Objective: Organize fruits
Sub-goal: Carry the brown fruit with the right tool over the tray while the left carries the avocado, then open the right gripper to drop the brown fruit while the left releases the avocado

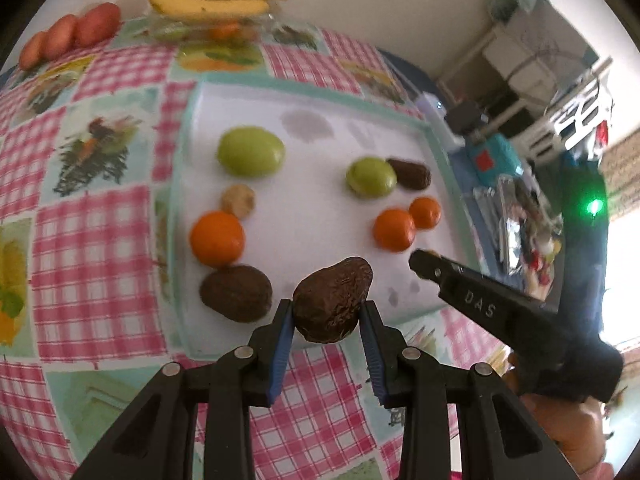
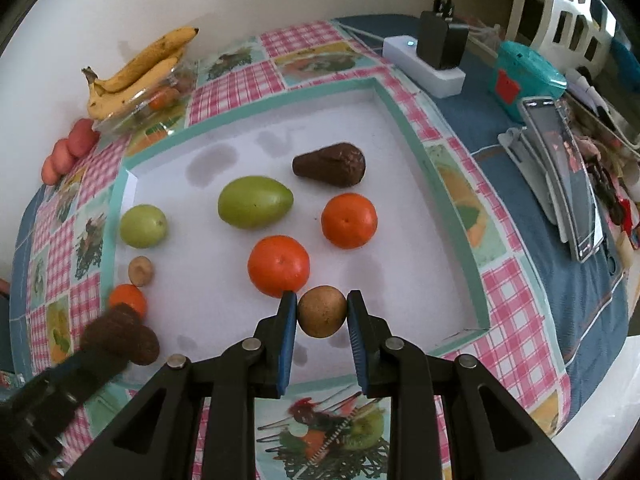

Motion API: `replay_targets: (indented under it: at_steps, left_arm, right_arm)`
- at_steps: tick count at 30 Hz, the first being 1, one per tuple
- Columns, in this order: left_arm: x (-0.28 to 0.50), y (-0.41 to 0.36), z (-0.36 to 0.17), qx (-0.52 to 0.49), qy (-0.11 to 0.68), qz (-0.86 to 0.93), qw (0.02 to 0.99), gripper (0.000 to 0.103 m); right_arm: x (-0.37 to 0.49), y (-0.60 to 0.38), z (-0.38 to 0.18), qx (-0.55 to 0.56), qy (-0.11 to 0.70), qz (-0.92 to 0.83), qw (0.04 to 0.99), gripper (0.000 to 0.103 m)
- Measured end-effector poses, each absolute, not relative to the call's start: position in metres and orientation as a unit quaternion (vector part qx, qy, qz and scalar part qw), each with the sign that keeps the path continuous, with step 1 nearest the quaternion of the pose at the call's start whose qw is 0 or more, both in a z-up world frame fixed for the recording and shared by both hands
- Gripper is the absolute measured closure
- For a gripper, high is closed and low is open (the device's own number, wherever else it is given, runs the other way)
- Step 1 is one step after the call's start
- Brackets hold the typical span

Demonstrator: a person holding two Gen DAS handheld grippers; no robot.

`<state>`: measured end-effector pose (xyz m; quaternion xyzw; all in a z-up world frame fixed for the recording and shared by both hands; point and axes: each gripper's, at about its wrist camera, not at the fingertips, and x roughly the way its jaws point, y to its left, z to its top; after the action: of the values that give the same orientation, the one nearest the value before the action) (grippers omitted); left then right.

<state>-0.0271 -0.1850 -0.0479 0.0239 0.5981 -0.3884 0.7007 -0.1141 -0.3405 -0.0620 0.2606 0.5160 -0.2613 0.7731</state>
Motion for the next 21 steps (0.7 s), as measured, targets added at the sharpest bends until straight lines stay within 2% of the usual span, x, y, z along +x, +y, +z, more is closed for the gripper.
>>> replay_targets:
  at_steps: [21]
  left_arm:
    - [-0.017, -0.191, -0.076, 0.044, 0.624, -0.355, 0.695, 0.067]
  right_arm:
    - [-0.097, -0.34, -0.084, 0.248, 0.554, -0.248, 0.755, 0.076]
